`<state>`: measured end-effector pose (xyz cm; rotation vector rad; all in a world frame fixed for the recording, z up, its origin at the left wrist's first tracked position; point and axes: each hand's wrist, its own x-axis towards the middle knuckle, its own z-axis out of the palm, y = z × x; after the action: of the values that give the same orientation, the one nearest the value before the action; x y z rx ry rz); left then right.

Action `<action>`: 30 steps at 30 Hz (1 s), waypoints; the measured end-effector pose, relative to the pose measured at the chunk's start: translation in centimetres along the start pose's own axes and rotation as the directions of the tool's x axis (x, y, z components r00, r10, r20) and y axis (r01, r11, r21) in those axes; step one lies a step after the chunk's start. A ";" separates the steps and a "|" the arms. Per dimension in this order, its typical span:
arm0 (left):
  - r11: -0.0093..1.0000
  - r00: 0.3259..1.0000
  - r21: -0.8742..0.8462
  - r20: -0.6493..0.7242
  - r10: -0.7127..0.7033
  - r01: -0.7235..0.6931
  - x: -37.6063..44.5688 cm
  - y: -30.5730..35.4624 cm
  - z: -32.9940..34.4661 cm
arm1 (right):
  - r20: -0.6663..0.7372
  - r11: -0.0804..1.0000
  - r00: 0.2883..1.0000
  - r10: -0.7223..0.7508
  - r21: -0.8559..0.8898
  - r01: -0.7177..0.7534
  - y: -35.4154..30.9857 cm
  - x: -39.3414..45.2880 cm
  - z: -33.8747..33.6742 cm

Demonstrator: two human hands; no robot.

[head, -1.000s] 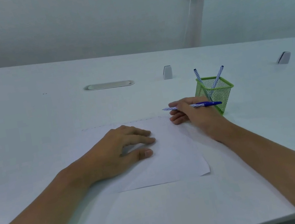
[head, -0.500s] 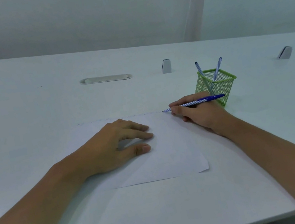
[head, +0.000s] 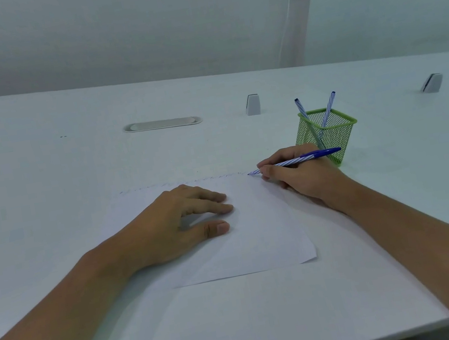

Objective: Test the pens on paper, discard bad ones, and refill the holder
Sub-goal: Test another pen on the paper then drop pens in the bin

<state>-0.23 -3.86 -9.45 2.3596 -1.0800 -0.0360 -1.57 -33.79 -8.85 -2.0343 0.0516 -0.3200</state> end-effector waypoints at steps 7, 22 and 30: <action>1.000 1.000 -0.006 -0.001 -0.003 0.003 0.0 0.0 0.0 | -0.074 0.992 0.997 0.008 0.127 0.002 -0.2 0.1 0.1; 1.000 1.000 -0.012 0.009 -0.018 0.018 0.0 0.3 -0.2 | 0.026 0.998 0.999 -0.034 -0.059 0.035 -0.1 -0.1 0.1; 1.000 1.000 -0.012 0.015 -0.023 0.023 0.0 0.2 -0.2 | -0.030 1.000 0.999 0.010 -0.002 -0.010 -0.5 -0.3 0.1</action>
<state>-0.35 -3.92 -9.21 2.3646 -1.0562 -0.0680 -1.86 -33.41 -8.48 -2.0311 0.0809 -0.3444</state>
